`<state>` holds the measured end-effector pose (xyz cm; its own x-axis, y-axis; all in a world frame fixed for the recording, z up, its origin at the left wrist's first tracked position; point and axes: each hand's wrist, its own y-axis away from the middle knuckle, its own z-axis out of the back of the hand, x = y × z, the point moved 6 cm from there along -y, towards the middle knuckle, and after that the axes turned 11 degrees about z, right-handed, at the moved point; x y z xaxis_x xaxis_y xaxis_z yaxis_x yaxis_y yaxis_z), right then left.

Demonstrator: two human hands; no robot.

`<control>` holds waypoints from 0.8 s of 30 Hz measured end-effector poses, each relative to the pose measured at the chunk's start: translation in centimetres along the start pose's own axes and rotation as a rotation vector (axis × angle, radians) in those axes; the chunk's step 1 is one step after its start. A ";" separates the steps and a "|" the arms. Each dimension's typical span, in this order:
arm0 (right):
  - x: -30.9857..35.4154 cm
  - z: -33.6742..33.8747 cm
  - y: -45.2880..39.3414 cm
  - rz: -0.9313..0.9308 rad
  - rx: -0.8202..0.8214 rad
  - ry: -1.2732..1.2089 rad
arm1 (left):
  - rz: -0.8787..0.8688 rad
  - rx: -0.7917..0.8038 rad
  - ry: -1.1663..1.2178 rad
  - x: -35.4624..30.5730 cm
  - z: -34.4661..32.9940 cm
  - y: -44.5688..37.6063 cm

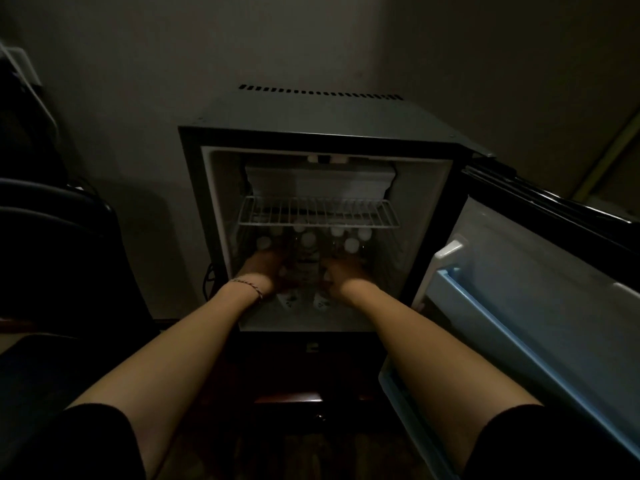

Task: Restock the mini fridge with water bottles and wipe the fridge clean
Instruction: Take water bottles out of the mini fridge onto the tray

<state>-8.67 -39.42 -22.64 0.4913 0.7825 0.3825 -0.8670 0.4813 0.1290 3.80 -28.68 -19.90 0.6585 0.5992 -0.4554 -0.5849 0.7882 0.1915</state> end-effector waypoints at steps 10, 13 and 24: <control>6.1 3.1 6.5 0.150 -0.145 0.030 | -0.107 -0.082 -0.112 -1.2 3.3 6.5; 7.4 3.9 9.5 0.140 -0.158 0.023 | -0.176 -0.105 -0.113 -2.5 4.2 9.6; 10.2 9.5 21.0 0.169 -0.287 0.041 | -0.171 -0.208 -0.075 -8.4 6.8 20.6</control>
<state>-22.70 -25.06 -7.39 0.3509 0.8732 0.3382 -0.8804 0.4307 -0.1984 -10.57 -16.57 -6.25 0.7845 0.4751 -0.3985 -0.5422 0.8374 -0.0689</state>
